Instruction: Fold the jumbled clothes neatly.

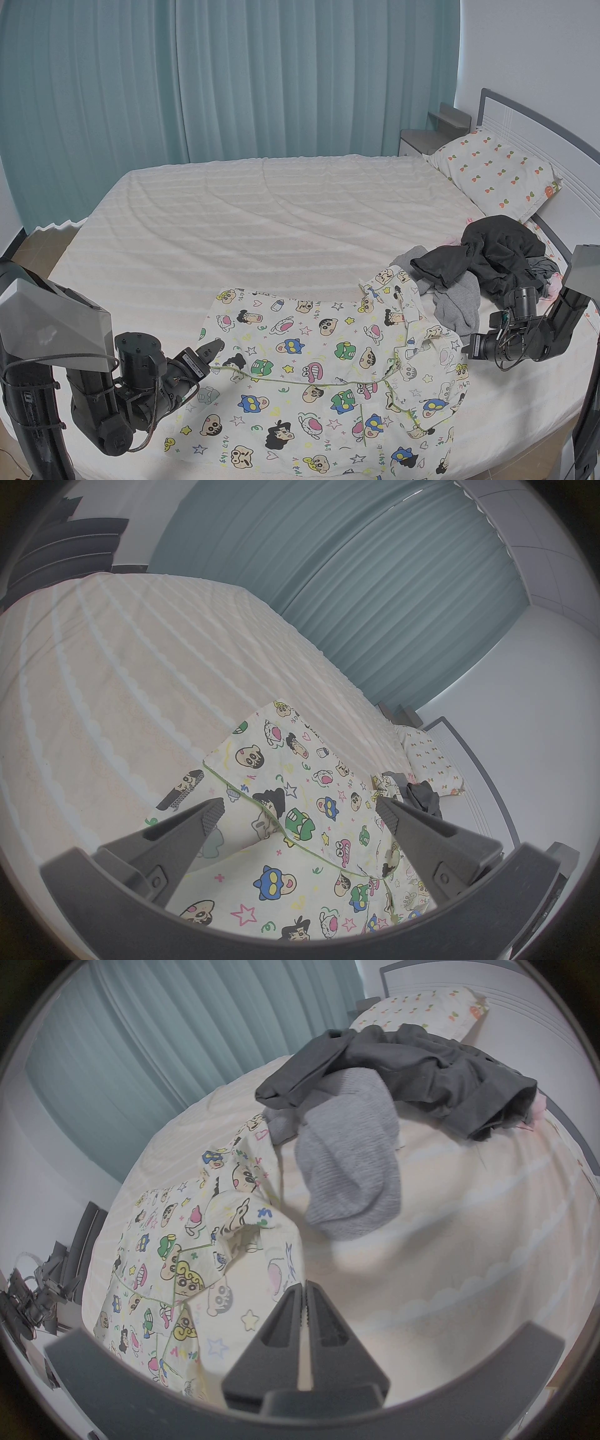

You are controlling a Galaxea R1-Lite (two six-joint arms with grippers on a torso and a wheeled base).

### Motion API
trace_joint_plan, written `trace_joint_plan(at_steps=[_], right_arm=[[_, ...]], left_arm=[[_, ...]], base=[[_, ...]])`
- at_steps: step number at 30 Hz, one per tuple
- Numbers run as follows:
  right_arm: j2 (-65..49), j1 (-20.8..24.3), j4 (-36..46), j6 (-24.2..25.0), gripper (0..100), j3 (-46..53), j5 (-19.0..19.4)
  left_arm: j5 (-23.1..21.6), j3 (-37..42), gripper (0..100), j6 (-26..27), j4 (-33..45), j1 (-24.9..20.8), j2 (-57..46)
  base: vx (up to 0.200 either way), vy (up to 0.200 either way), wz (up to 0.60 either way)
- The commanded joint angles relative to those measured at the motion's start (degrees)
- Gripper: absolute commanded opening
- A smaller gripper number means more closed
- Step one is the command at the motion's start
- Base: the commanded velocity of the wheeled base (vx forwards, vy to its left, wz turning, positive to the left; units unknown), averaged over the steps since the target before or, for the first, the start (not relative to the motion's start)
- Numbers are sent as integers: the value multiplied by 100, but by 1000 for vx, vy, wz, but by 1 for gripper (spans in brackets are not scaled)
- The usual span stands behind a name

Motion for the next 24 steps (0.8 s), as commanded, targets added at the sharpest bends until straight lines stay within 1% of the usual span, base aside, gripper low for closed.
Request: trace_joint_plan(at_steps=[1,8,16,17,19,20,21,23,24], right_arm=[[81,-217,-1,-3,0,29,1],[221,-384,-18,-3,0,73,-157],[89,-314,-36,-3,0,134,115],[107,-314,-36,-3,100,117,124],[116,-305,-36,-3,100,134,203],[116,-305,-62,6,100,134,352],[107,-305,-62,6,100,134,423],[81,-314,-62,23,100,99,722],[81,-314,-62,23,100,90,757]], left_arm=[[4,3,100,-2,-93,-3,7],[4,3,100,-2,-93,-3,16],[22,12,100,-2,-93,-3,16],[22,12,100,-2,-93,-3,16],[22,12,100,-2,-93,-3,7],[22,12,100,-2,-93,-3,16],[22,12,100,-2,-93,-3,16],[22,12,100,-2,-93,-3,7],[22,12,100,-2,-93,-3,-2]], base=[[0,0,0],[0,0,0],[0,0,0],[0,0,0],[0,0,0],[0,0,0],[0,0,0],[0,0,0],[0,0,0]])
